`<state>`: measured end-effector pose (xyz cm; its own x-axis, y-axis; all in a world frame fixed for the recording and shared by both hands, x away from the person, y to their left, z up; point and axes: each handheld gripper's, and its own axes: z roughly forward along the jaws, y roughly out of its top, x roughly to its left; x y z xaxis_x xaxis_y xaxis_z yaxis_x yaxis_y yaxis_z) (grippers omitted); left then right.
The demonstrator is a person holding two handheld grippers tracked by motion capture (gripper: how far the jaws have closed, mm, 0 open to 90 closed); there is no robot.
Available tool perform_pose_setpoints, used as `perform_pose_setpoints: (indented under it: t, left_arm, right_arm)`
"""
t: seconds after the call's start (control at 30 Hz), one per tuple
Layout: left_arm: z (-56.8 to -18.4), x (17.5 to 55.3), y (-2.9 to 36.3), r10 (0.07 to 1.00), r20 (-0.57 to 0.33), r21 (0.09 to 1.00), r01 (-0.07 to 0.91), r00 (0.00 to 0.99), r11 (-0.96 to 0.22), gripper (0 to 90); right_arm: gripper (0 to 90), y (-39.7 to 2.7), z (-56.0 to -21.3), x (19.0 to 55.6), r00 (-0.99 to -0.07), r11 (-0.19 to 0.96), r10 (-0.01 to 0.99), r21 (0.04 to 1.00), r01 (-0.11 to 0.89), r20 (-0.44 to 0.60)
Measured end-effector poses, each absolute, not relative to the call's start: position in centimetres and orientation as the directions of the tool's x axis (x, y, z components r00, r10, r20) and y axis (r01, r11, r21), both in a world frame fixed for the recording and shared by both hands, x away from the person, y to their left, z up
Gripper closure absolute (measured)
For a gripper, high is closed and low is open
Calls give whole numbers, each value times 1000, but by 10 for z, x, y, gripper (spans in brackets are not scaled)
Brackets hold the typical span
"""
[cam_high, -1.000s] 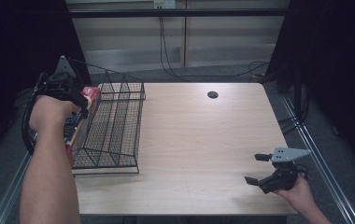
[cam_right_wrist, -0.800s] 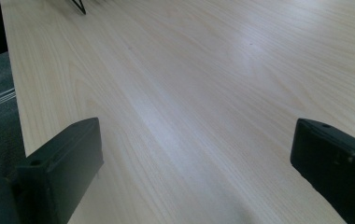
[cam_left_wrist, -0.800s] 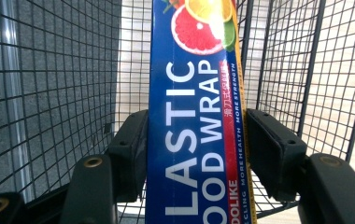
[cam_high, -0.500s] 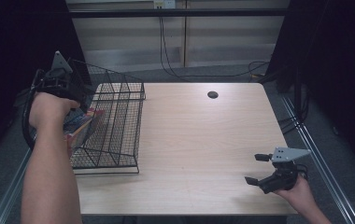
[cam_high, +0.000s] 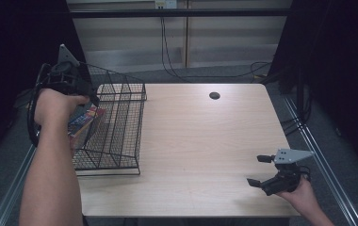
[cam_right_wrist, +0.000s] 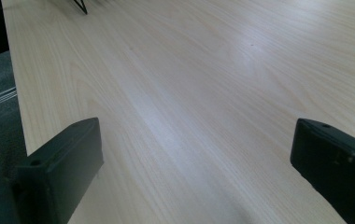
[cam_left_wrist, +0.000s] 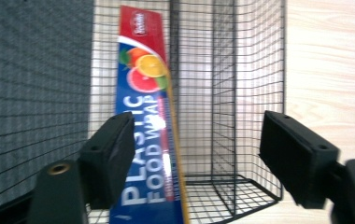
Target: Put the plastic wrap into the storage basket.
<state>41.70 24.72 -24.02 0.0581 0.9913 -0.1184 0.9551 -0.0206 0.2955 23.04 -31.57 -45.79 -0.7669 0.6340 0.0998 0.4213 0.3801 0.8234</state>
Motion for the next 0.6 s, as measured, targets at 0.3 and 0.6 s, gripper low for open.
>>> perform_pose_setpoints:
  t: [0.3, 0.6]
  left_arm:
    - [-242, 417, 221, 975, -163, 358, 930, 149, -82, 197]
    - [-248, 418, 197, 965, -191, 368, 925, 177, -97, 165]
  right_arm:
    - [24, -315, -457, 230, -769, 382, 631, 822, 422, 101]
    - [24, -315, -457, 230, -771, 383, 629, 824, 418, 99]
